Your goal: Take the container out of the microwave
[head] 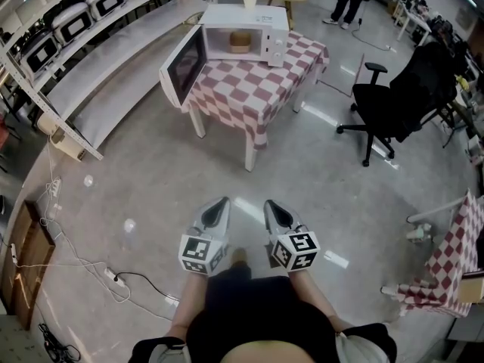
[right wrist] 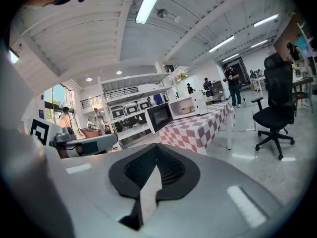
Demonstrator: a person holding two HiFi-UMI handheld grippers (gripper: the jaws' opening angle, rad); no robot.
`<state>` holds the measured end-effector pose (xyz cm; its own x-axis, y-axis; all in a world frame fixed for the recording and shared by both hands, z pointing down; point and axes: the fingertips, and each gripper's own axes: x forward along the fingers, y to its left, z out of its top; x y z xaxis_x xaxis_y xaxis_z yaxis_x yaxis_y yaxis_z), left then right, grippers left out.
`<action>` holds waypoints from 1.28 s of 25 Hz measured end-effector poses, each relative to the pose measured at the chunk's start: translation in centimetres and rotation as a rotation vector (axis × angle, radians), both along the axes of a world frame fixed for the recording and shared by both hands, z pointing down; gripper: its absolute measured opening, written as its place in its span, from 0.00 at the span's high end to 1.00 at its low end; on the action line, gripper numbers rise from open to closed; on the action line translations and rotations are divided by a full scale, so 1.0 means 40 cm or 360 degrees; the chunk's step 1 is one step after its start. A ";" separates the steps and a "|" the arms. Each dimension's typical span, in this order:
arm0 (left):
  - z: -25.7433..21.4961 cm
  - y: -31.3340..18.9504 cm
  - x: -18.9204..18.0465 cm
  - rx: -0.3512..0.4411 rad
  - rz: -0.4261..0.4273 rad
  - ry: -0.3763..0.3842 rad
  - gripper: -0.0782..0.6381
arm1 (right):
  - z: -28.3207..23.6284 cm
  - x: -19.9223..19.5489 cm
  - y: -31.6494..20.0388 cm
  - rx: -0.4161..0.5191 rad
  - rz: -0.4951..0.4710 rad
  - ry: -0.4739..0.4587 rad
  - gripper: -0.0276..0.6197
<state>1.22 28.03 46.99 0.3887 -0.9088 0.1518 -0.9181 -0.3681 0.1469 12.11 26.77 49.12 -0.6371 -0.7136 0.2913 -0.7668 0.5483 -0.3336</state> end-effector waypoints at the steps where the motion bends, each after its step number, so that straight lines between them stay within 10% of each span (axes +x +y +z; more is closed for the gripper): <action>1: 0.003 -0.007 -0.005 0.0000 0.0007 -0.0006 0.88 | 0.002 -0.006 -0.006 -0.0002 -0.0001 0.0002 0.96; 32: 0.052 -0.089 -0.141 -0.0037 -0.0005 -0.0051 0.88 | 0.031 -0.074 -0.106 0.0006 0.0066 0.0084 0.96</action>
<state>-4.42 24.46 49.08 0.3804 -0.9061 0.1853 -0.9236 -0.3621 0.1257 9.14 22.54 50.34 -0.5906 -0.7403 0.3211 -0.8055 0.5167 -0.2902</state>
